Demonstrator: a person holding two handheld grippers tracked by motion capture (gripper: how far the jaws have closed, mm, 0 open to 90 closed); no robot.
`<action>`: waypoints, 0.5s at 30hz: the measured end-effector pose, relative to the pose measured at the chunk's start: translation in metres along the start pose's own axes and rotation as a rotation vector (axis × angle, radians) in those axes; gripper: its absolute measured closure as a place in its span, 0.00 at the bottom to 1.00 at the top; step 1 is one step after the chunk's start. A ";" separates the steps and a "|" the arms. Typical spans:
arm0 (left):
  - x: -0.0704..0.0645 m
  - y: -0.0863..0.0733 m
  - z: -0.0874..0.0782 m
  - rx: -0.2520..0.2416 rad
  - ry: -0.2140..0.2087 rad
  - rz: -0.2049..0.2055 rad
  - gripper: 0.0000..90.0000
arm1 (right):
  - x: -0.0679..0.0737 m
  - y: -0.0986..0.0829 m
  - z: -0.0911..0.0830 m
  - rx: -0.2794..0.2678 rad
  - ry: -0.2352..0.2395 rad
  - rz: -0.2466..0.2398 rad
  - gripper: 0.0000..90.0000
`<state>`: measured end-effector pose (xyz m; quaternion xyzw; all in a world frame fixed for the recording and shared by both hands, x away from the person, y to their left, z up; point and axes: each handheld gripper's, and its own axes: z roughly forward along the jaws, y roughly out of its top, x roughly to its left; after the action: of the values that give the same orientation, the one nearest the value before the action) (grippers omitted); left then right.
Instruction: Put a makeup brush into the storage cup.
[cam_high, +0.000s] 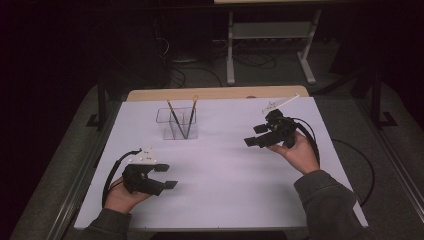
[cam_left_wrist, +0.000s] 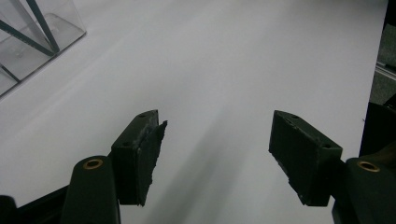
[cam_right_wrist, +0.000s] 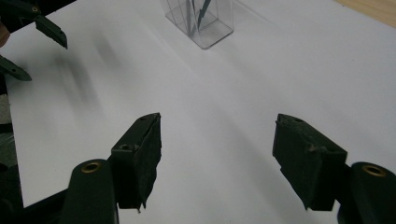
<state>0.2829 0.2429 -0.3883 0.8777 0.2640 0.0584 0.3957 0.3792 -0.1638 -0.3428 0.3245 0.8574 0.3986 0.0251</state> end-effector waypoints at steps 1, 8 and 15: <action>0.000 0.000 0.000 -0.001 0.000 0.001 0.36 | 0.000 -0.002 -0.001 0.000 -0.004 0.002 0.35; 0.002 0.000 -0.001 -0.013 0.010 0.002 0.34 | 0.000 -0.014 -0.003 -0.009 -0.008 0.010 0.33; 0.002 0.001 -0.002 -0.013 0.027 0.011 0.32 | -0.001 -0.028 -0.005 -0.015 -0.018 0.042 0.29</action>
<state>0.2842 0.2452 -0.3865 0.8756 0.2642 0.0743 0.3974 0.3637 -0.1809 -0.3597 0.3456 0.8471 0.4028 0.0269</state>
